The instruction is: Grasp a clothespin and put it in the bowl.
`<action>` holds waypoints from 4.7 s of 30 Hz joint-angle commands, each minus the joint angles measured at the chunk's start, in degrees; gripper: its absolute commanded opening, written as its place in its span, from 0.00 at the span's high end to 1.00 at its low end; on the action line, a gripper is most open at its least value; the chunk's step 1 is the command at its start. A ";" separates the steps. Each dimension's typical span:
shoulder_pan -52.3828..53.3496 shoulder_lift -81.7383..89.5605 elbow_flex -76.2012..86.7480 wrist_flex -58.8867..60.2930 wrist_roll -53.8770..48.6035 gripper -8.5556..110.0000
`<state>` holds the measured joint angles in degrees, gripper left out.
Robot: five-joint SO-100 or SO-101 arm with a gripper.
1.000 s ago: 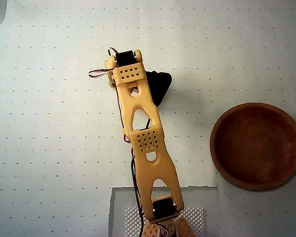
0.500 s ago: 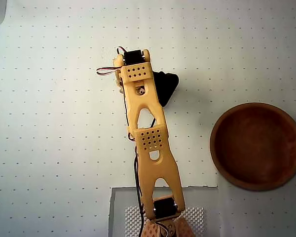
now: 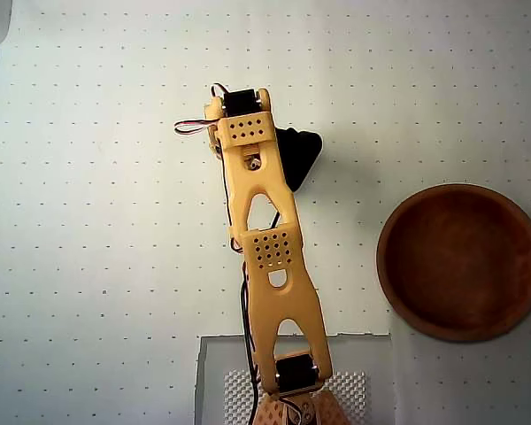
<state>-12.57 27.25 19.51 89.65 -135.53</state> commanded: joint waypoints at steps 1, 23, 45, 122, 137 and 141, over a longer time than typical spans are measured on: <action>0.18 2.99 -2.81 -0.26 0.35 0.96; 0.09 25.58 -1.76 4.31 0.35 0.96; 9.84 70.58 29.97 10.28 18.90 0.96; 61.61 69.17 66.62 -3.43 30.15 0.96; 57.92 58.10 66.53 -4.22 30.32 0.96; 57.48 56.34 65.48 -5.98 30.32 0.96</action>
<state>45.53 83.32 87.71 85.34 -104.85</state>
